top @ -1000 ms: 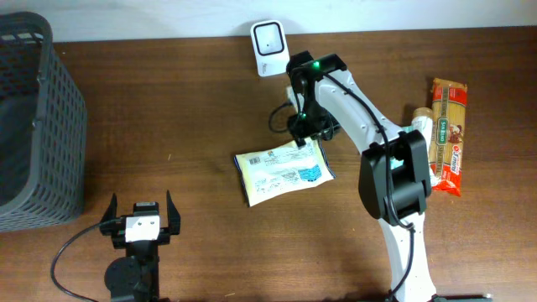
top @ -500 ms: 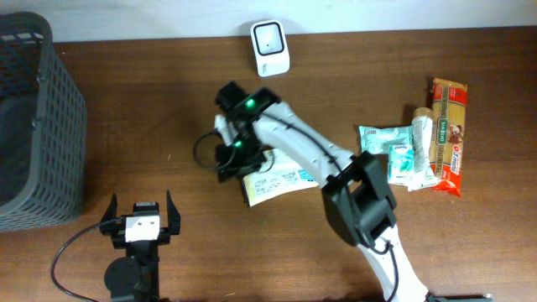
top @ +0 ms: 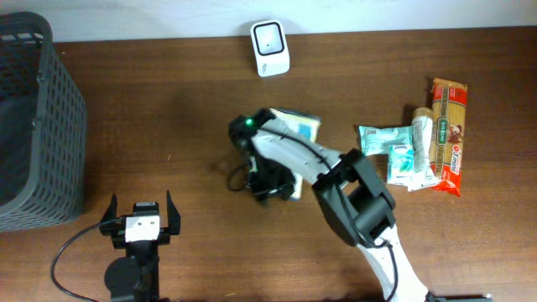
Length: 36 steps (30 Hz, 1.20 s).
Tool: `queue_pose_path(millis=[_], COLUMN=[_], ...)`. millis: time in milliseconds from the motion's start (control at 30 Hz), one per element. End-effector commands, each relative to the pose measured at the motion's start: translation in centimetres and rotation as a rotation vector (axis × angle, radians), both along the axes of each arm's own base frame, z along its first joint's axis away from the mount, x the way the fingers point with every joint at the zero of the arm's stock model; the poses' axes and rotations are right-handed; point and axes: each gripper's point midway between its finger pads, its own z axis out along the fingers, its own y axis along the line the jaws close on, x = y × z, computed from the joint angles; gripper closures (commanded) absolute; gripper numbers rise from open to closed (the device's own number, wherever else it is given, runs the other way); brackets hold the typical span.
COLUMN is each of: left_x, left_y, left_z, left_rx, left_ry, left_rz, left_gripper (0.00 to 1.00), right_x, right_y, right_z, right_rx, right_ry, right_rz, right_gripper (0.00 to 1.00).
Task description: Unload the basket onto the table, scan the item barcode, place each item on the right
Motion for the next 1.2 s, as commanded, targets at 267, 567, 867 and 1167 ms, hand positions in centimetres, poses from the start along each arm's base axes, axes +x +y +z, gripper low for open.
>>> queue_pose_path(millis=[267,567,867,1167], left_x=[0.0,0.0,0.0,0.0], left_y=[0.2,0.2,0.2,0.2], left_z=[-0.1,-0.1,-0.1,-0.1], left_rx=[0.015,0.015,0.015,0.015], left_ry=[0.002,0.002,0.002,0.002], left_rz=[0.007,0.007,0.007,0.007], left_gripper=[0.01,0.01,0.01,0.01], right_x=[10.3,8.5,7.6,9.2], right_y=[-6.5,-5.7,-2.0,-0.6], right_z=[11.8,1.0,-3.8,13.1], right_rx=[0.402,0.679,0.615,0.912], right_ry=[-0.189,-0.038,-0.062,-0.416], right_rz=[-0.161,-0.289,-0.490,-0.197], right_gripper=[0.18,0.06,0.96,0.96])
